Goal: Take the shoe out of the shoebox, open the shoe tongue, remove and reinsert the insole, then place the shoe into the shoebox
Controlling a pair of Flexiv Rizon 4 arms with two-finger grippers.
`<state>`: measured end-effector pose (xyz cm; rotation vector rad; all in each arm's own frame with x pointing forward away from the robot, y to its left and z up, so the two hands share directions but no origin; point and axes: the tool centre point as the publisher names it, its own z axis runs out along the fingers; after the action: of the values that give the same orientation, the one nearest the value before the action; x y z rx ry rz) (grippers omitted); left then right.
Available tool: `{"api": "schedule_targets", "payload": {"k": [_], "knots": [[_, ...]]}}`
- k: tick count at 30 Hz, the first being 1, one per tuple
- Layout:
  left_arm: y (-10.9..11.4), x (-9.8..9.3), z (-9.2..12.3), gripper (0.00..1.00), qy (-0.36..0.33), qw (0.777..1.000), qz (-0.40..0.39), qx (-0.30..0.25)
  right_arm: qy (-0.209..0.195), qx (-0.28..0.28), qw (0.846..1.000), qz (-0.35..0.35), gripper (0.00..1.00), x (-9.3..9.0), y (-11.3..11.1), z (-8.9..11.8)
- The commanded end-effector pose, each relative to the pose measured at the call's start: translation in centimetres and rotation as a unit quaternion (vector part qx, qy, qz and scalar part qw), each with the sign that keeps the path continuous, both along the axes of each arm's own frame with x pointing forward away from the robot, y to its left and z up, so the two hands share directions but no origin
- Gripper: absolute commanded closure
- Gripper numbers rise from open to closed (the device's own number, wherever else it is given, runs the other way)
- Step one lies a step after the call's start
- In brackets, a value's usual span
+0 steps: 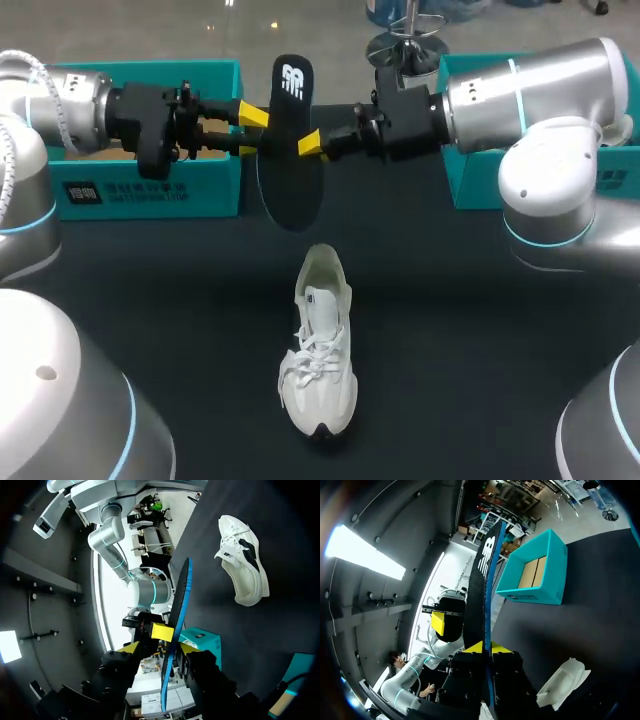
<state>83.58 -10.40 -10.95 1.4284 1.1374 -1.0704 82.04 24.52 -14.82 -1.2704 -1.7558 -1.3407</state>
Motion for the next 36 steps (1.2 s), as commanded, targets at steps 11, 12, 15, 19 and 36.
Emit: {"api": "schedule_targets", "payload": {"k": [11,12,15,19,36], "knots": [[4.7,-1.2,-1.2,0.0,0.173,0.974,-0.044,0.141,-0.017,-0.048,0.999,-0.018,1.0,2.3,-3.9,-2.1],[4.7,-1.2,-1.2,0.0,0.173,0.974,-0.044,0.141,-0.02,-0.053,0.998,-0.024,1.0,2.4,-4.0,-2.3],[4.7,-1.2,-1.2,0.0,0.173,0.974,-0.044,0.141,-0.02,-0.053,0.998,-0.024,1.0,2.4,-4.0,-2.3],[4.7,-1.2,-1.2,0.0,0.173,0.974,-0.044,0.141,-0.02,-0.053,0.998,-0.024,1.0,2.4,-4.0,-2.3],[4.6,-4.4,-0.6,0.0,0.317,0.926,0.028,0.204,-0.02,-0.053,0.998,-0.024,1.0,2.4,-4.0,-2.3]]}}
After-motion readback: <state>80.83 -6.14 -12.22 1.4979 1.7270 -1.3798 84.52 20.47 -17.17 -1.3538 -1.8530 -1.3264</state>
